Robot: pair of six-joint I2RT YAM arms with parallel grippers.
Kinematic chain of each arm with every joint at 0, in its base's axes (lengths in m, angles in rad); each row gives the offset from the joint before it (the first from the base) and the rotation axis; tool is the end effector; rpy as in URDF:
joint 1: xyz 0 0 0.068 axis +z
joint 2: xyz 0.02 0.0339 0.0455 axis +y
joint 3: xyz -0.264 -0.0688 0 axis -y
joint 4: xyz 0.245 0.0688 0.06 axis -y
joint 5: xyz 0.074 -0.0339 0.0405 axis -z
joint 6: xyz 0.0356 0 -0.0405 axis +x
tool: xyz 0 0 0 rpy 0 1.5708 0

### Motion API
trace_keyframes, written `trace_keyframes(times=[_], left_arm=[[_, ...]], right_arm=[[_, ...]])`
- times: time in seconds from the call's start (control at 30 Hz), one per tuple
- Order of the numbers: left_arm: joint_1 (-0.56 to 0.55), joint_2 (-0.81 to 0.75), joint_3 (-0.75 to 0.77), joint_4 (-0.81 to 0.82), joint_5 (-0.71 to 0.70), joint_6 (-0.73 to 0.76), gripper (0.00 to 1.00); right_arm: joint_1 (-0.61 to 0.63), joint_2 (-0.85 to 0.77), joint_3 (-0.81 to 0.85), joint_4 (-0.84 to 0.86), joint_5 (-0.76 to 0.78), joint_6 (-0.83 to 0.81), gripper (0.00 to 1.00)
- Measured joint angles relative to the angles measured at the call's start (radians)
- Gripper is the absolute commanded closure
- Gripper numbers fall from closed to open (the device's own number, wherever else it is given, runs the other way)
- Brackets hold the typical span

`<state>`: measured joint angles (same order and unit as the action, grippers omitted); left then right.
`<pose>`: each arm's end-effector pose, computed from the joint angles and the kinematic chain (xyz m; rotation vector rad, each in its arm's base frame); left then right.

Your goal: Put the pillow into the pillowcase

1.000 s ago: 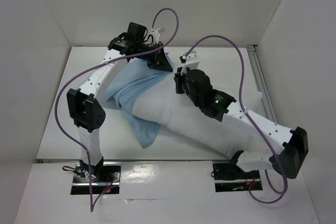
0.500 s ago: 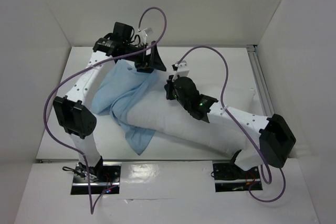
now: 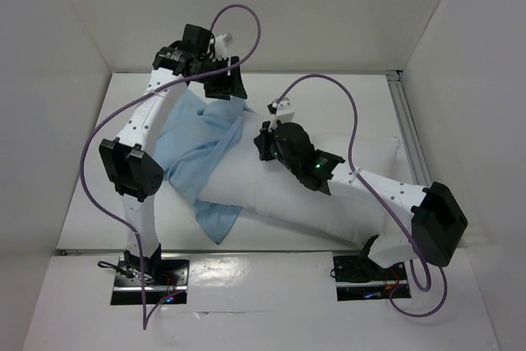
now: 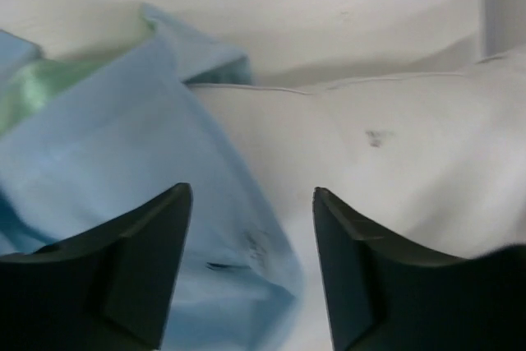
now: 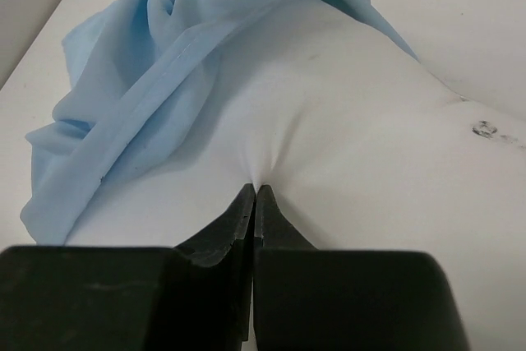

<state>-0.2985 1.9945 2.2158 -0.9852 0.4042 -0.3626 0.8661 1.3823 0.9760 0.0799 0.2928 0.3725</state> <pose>0.4083 -0.1403 0.3926 0.1322 2.3925 -0.7933 0.2162 0.2384 0.2965 -0.2711 1.9038 0.5665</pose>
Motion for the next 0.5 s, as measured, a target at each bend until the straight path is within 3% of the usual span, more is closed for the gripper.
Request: trace_keyframes(times=[0.07, 0.27, 0.37, 0.43, 0.5], left_arm=[[-0.005, 0.031, 0.009, -0.003, -0.068, -0.006, 0.19], [-0.040, 0.127, 0.049, -0.016, -0.184, -0.005, 0.19], [-0.058, 0.162, 0.055, -0.026, -0.199, -0.003, 0.24], [-0.068, 0.184, 0.056, -0.027, -0.204, -0.003, 0.41], [-0.072, 0.203, 0.056, -0.027, -0.211, -0.002, 0.69]], right_arm=[[0.000, 0.000, 0.000, -0.001, -0.004, 0.000, 1.00], [0.006, 0.000, 0.000, -0.004, -0.013, -0.007, 1.00], [0.013, 0.000, 0.000, -0.005, -0.013, -0.008, 1.00], [0.015, 0.000, 0.000, -0.005, -0.013, -0.008, 1.00], [0.017, 0.000, 0.000, -0.006, -0.012, -0.010, 1.00]])
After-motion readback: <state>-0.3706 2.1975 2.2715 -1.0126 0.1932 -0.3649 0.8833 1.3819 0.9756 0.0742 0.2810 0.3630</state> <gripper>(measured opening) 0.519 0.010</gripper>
